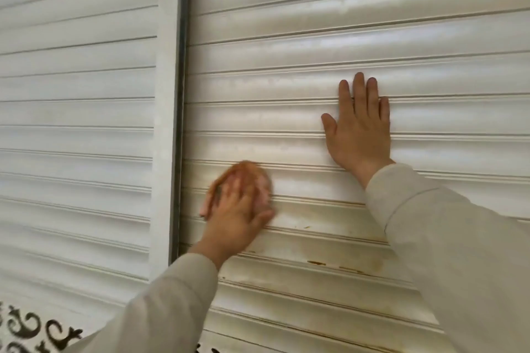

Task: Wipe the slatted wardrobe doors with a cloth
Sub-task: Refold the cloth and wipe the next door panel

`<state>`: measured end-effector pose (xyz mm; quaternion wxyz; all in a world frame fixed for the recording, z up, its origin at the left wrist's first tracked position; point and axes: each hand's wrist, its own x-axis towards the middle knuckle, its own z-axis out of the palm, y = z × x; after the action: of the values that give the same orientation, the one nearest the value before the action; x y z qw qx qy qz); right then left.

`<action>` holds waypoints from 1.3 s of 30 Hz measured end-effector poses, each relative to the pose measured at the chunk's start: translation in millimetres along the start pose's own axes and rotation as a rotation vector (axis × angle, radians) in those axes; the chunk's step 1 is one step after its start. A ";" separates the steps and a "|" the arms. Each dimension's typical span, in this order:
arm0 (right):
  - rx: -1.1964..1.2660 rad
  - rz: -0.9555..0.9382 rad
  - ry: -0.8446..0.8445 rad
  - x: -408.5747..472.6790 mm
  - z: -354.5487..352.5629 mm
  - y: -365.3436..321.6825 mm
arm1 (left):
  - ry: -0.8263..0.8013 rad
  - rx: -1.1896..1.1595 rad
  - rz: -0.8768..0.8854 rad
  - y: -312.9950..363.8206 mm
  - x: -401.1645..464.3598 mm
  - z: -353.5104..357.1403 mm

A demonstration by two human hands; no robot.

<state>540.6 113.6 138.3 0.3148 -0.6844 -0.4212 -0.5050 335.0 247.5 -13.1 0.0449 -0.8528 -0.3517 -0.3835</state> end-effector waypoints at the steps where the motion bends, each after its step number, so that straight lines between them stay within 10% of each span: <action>1: -0.003 0.002 0.007 -0.6 -0.2 1.9 | 0.023 -0.092 -0.122 -16.3 -0.5 -6.1; 7: -0.013 0.035 0.011 -1.6 -5.0 13.5 | 0.251 -0.232 -0.321 -20.4 7.0 -11.7; 12: -0.020 0.049 0.005 -3.8 -11.4 25.6 | 0.507 -0.246 0.130 17.7 22.3 -23.5; 39: -0.067 0.059 -0.243 1.1 -28.1 59.3 | 0.016 -0.112 0.268 182.7 85.2 -54.5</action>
<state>581.8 63.4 147.2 0.2532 -0.7628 -0.4190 -0.4225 456.0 140.0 118.8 0.0506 -0.8902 -0.2122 -0.3998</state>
